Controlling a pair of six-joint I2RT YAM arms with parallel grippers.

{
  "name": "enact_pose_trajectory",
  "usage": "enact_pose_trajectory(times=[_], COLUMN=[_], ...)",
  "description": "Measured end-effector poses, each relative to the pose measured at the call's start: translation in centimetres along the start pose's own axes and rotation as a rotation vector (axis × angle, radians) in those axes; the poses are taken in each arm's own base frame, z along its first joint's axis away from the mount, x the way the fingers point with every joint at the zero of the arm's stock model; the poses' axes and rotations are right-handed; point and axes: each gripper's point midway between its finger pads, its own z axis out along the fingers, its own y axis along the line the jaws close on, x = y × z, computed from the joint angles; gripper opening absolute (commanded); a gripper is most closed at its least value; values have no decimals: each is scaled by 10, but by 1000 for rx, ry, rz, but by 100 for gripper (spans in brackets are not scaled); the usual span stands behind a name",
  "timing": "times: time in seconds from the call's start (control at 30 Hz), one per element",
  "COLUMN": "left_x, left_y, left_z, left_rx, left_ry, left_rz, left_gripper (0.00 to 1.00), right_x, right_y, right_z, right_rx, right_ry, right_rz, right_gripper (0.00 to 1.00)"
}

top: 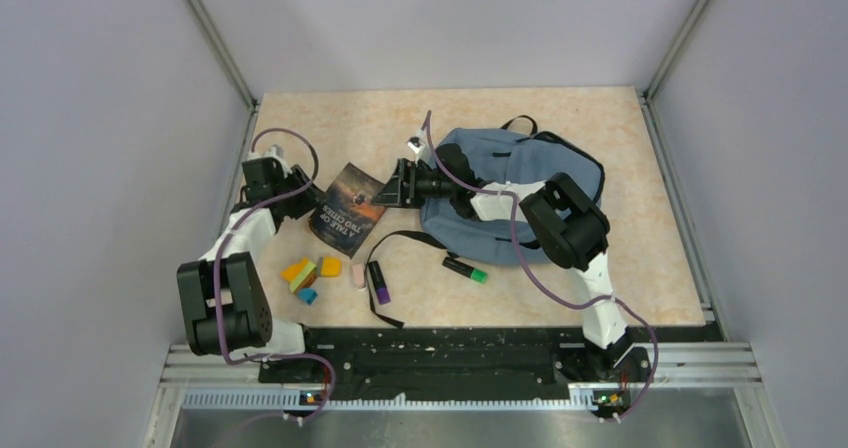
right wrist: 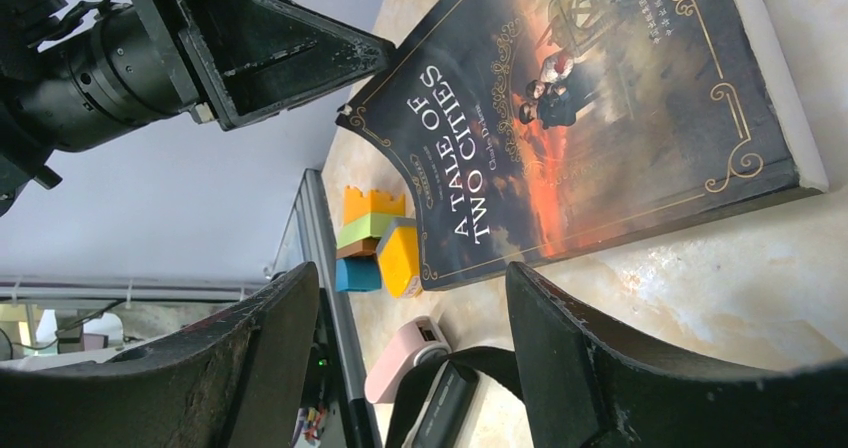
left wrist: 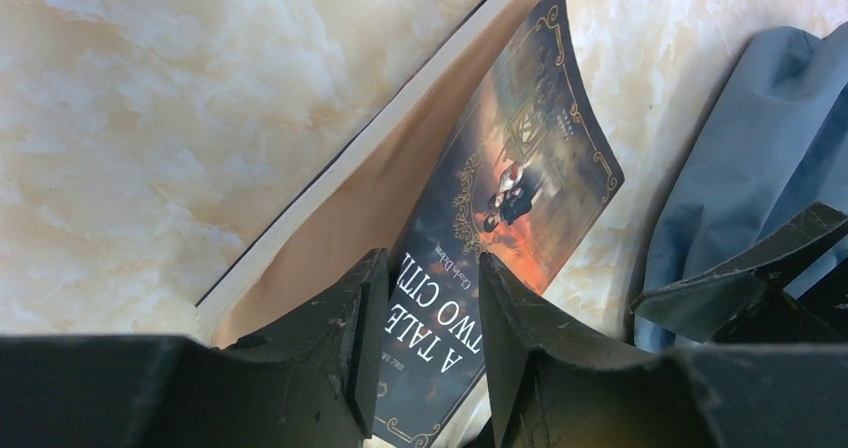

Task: Pack the student bag
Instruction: Pick up the book from the center of the board.

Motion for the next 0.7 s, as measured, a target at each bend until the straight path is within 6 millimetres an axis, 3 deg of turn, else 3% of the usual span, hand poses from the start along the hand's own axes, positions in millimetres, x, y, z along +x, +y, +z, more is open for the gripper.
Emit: enact_pose_trajectory(times=[0.3,0.43,0.7], left_x=[9,29,40], left_y=[8,21,21], left_z=[4,12,12], left_rx=[-23,-59,-45], left_ry=[29,112,161], left_rz=[-6,-27,-23], left_gripper=[40,37,1], right_x=[1,0,0], right_y=[2,3,4], right_z=[0,0,-1], right_rx=[-8,-15,-23], right_ry=[4,2,0], right_rz=[1,2,-4], right_gripper=[66,66,66])
